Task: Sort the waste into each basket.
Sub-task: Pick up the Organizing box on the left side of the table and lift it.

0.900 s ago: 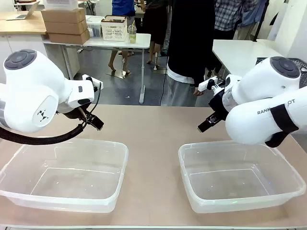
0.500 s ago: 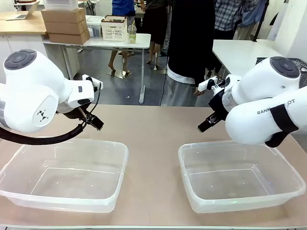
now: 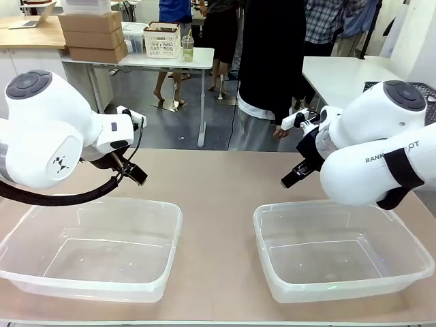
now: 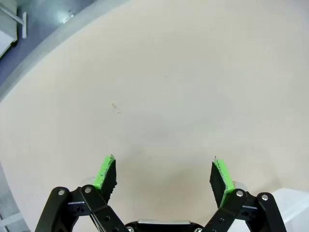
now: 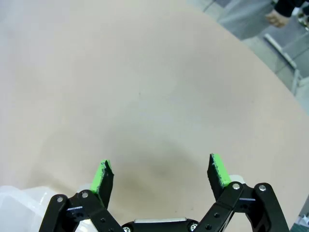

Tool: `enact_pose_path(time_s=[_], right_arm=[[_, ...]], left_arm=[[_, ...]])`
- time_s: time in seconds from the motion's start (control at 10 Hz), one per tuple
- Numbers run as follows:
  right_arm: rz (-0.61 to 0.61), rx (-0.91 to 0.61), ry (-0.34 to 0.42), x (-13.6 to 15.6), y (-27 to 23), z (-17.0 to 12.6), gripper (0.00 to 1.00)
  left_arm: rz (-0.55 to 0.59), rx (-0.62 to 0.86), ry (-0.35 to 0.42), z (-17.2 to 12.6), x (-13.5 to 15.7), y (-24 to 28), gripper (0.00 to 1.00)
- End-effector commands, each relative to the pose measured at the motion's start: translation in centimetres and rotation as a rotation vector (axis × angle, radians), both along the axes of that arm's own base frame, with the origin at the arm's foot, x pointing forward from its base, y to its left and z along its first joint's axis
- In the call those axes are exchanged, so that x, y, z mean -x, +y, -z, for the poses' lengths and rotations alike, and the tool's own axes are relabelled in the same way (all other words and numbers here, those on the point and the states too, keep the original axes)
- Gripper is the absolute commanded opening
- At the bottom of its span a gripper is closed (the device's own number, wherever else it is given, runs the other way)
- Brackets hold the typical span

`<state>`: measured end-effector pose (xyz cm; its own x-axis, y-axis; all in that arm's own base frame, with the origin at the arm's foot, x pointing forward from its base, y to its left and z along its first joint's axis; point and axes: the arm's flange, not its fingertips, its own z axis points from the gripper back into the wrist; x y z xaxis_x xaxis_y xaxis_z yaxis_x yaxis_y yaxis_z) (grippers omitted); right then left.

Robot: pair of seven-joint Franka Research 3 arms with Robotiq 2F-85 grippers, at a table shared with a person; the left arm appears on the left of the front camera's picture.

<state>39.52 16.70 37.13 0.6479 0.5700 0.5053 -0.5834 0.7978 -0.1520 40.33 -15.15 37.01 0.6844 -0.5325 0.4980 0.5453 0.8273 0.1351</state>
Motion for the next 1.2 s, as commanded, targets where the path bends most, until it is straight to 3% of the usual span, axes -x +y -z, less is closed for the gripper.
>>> enact_pose_path(time_s=[0.0, 0.3, 0.4, 0.5, 0.6, 0.7, 0.8, 0.9, 1.0, 1.1], right_arm=[[0.000, -0.001, 0.000, 0.0, 0.0, 0.0, 1.00], [0.000, 0.000, 0.000, 0.0, 0.0, 0.0, 1.00], [0.149, -0.134, 0.019, 1.5, -1.3, -4.6, 1.00], [0.166, -0.272, -0.056, 5.3, -3.2, -9.5, 1.00], [0.140, -0.344, -0.237, 9.1, -4.8, -12.5, 1.00], [0.206, -0.318, -0.333, 10.4, -5.7, -12.8, 1.00], [0.221, -0.311, -0.285, 9.9, -5.4, -11.5, 1.00], [0.174, -0.316, -0.192, 3.2, -2.7, -14.5, 1.00], [0.196, -0.350, -0.267, 4.5, -3.8, -17.6, 1.00], [0.072, -0.479, -0.117, 4.3, -3.0, -17.4, 1.00]], left_arm=[[0.000, 0.000, 0.000, 0.0, 0.0, 0.0, 1.00], [0.000, 0.000, 0.000, 0.0, 0.0, 0.0, 1.00], [0.068, 0.064, -0.015, -5.4, 2.0, 1.3, 1.00], [-0.067, 0.210, -0.016, -10.1, 4.8, 2.2, 1.00], [-0.041, 0.289, -0.070, -12.9, 8.1, 2.7, 1.00], [0.045, 0.317, -0.169, -13.4, 10.0, 2.9, 1.00], [0.099, 0.243, -0.254, -12.1, 9.6, 2.9, 1.00], [-0.011, 0.261, -0.098, -13.9, 4.8, 0.4, 1.00], [0.029, 0.284, -0.178, -17.1, 6.4, 0.8, 1.00], [0.102, 0.446, -0.089, -17.0, 6.1, 0.7, 1.00]])
